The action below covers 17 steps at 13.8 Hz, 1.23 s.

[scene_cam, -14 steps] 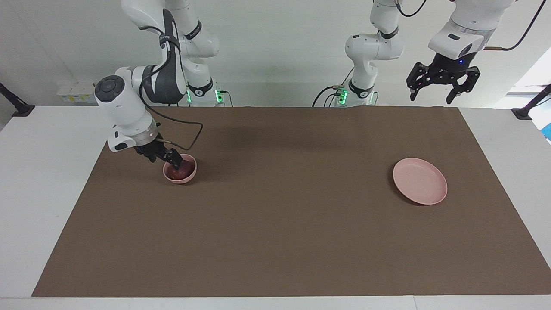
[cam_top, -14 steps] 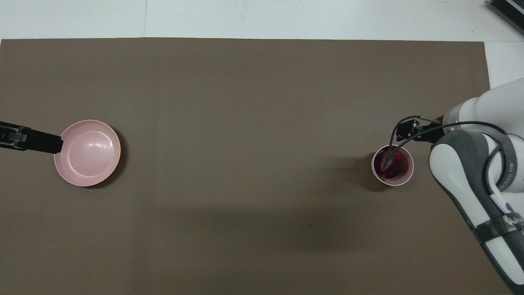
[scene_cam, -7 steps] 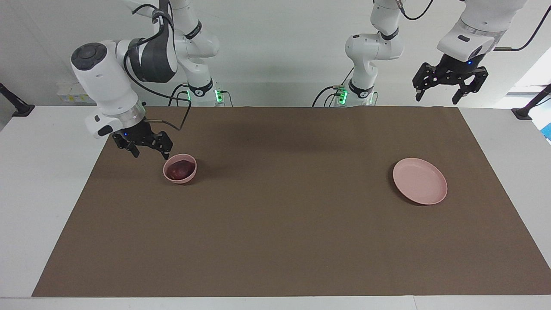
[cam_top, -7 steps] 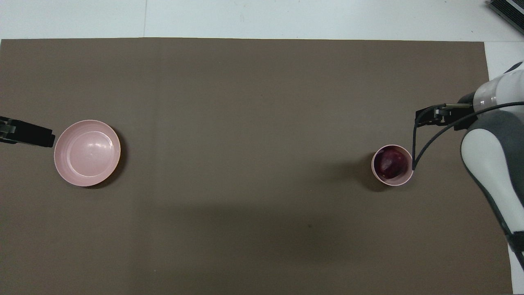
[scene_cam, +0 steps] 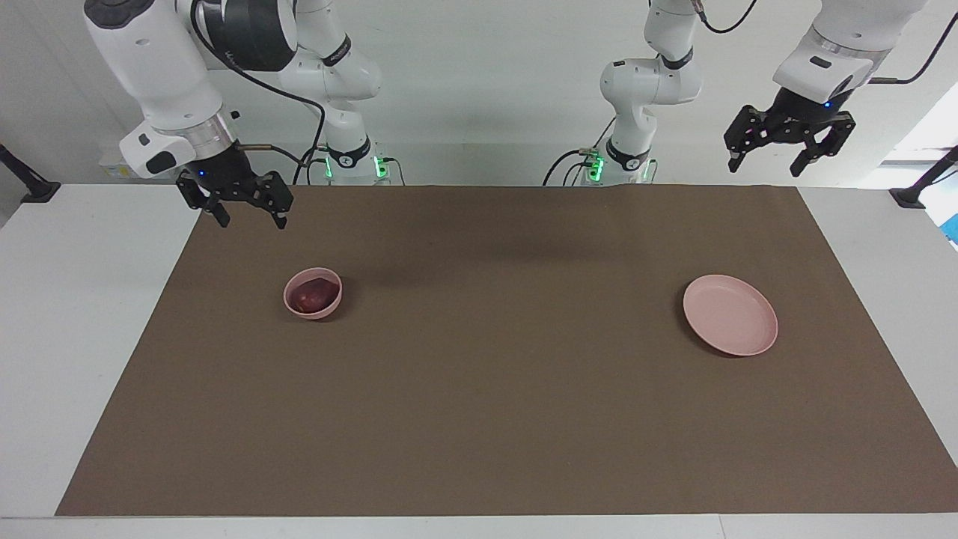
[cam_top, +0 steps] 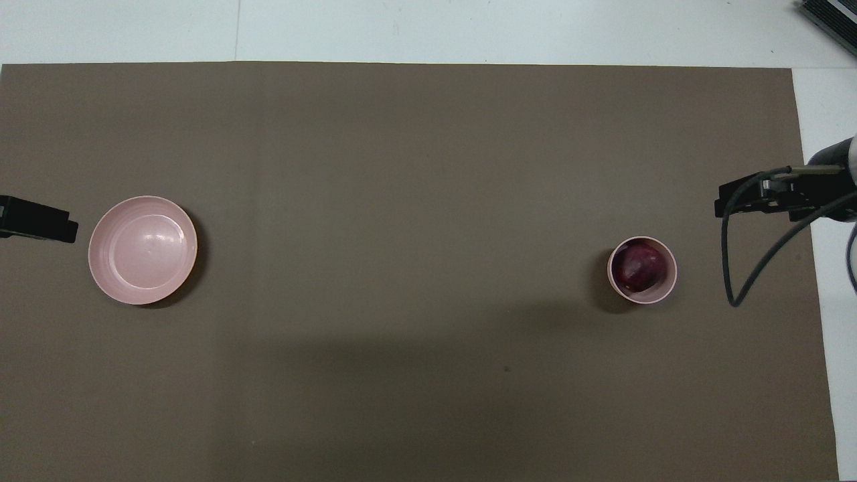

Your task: Move apple from plate to bowl

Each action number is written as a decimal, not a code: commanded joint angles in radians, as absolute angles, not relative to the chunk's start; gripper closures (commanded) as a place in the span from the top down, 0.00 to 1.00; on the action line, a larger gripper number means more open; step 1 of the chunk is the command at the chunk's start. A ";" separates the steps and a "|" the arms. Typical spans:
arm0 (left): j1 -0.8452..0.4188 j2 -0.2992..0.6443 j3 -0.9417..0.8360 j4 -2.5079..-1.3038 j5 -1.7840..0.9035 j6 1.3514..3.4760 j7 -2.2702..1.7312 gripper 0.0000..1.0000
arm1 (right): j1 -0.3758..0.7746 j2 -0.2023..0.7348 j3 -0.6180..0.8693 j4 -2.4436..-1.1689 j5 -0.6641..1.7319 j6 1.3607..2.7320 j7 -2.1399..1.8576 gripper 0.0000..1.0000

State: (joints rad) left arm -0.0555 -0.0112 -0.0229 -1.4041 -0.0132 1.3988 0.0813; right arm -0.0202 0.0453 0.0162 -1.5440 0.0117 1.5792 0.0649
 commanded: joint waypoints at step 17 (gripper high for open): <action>-0.035 -0.037 -0.026 -1.433 -0.023 1.390 0.077 1.00 | -0.031 0.038 0.021 -1.542 -0.015 1.582 0.020 1.00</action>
State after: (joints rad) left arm -0.0415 -0.0141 -0.0240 -1.4077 -0.0223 1.3949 0.0814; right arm -0.0208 0.0444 0.0151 -1.5419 -0.0062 1.5768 0.0445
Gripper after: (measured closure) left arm 0.000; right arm 0.000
